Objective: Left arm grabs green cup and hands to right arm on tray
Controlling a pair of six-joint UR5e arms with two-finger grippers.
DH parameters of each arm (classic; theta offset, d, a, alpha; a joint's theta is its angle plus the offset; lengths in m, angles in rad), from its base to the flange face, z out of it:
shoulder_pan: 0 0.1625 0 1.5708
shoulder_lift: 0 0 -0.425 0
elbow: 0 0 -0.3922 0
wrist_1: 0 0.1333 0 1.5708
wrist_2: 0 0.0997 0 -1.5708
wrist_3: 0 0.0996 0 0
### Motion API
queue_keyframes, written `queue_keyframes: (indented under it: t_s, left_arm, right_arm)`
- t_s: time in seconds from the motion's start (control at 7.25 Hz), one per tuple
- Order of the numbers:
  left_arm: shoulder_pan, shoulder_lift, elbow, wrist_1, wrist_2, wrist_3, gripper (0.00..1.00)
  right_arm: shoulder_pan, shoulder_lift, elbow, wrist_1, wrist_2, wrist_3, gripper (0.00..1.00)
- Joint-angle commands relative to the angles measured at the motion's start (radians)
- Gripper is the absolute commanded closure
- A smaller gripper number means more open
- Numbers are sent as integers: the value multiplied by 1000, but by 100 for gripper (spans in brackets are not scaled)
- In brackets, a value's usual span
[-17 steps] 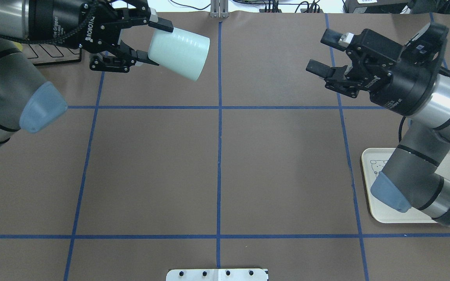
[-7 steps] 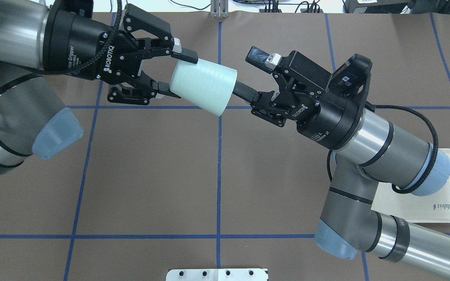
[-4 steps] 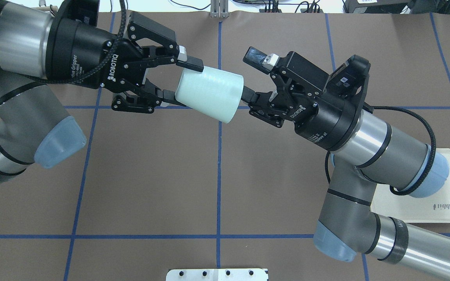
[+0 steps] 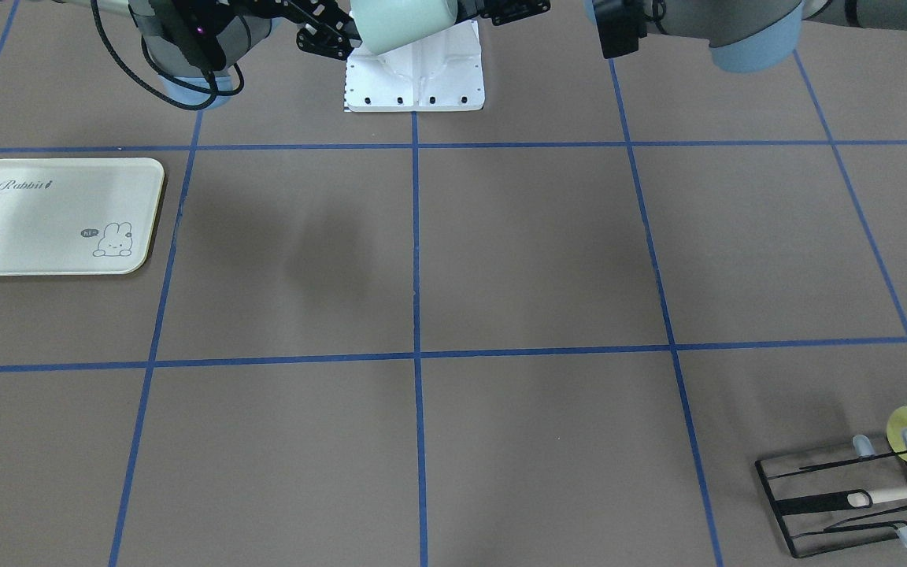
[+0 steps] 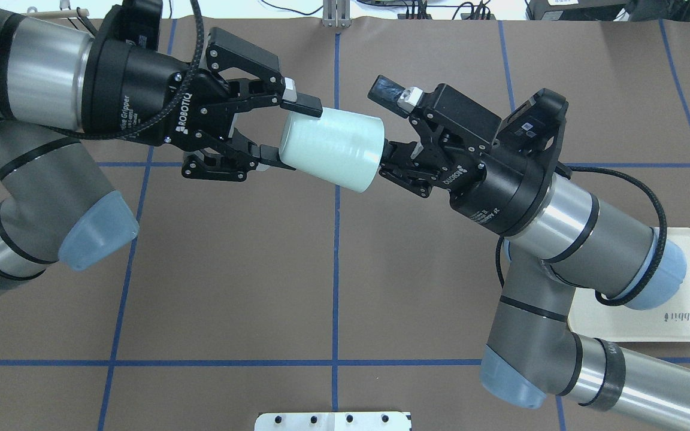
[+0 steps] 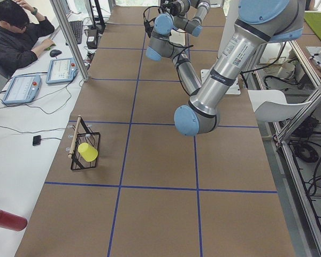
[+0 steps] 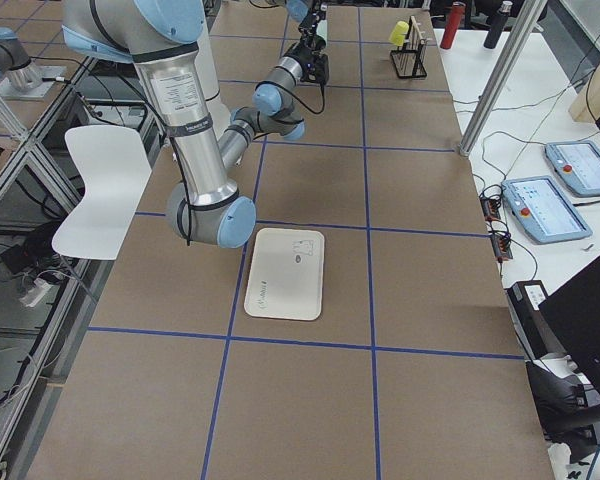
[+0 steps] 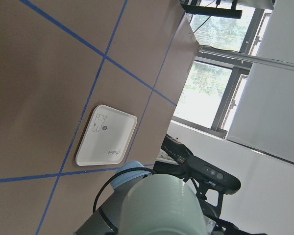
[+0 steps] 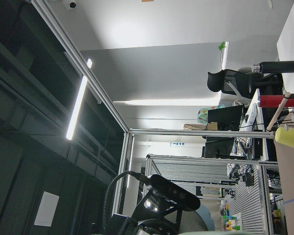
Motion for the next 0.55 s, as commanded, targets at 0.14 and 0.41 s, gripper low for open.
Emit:
queue_keyframes:
  t_s: [0.14,0.41]
  left_arm:
    - [0,0,1,2,3,1,100]
    - [0,-2,3,2,3,1,100]
  right_arm:
    - [-21,-7,3,7,4,-46,9]
    - [-22,-12,12,7,7,-45,12]
